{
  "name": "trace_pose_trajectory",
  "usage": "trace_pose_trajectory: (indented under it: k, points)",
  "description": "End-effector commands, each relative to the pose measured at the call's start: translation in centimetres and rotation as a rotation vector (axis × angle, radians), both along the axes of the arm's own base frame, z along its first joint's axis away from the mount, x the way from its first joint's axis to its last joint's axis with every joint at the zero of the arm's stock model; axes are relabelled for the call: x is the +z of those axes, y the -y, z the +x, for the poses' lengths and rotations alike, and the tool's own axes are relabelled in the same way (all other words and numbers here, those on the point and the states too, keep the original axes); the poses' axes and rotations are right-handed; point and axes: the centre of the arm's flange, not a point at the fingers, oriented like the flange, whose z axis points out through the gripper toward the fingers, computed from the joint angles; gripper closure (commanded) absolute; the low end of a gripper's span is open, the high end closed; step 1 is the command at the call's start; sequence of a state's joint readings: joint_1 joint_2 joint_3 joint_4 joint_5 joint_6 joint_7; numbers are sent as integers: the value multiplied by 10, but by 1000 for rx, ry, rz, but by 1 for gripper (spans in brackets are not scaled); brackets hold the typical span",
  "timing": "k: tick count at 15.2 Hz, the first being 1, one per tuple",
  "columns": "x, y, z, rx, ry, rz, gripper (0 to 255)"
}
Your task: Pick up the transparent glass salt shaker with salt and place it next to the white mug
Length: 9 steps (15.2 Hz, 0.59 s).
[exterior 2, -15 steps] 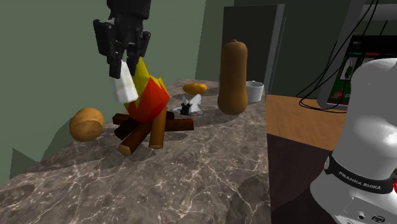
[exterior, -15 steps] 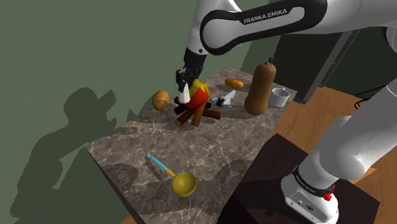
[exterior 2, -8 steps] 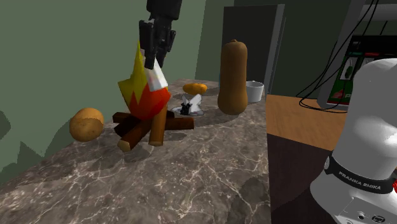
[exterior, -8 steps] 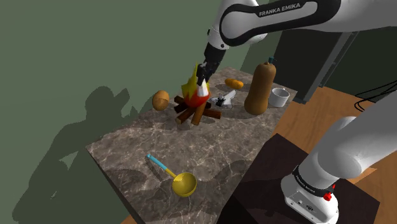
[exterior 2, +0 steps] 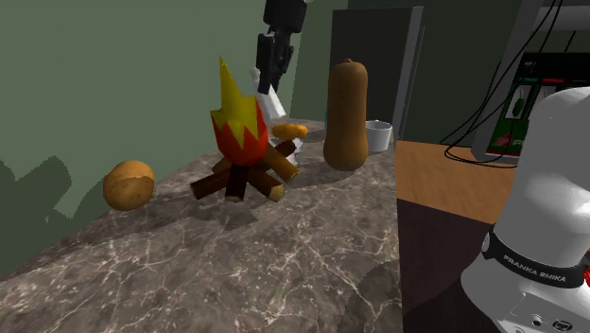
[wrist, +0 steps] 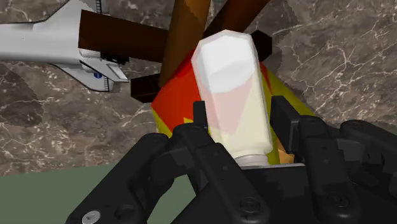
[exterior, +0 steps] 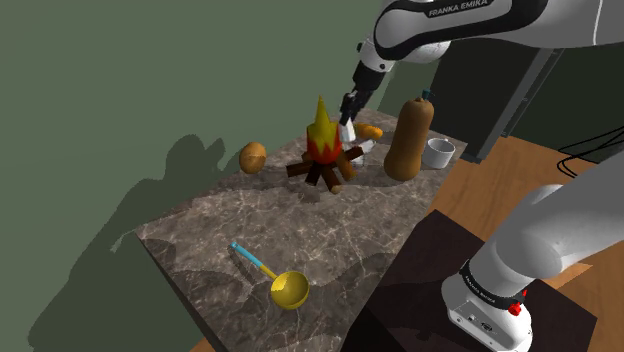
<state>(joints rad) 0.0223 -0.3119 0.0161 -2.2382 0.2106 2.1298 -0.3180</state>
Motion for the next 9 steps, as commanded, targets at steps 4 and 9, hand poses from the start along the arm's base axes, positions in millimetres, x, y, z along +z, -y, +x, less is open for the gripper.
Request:
trace_pose_trajectory:
  k: [4,9]
  points:
    - [-1,67,-3,0,0,0,255]
    - [-1,133,-5,0,0,0,255]
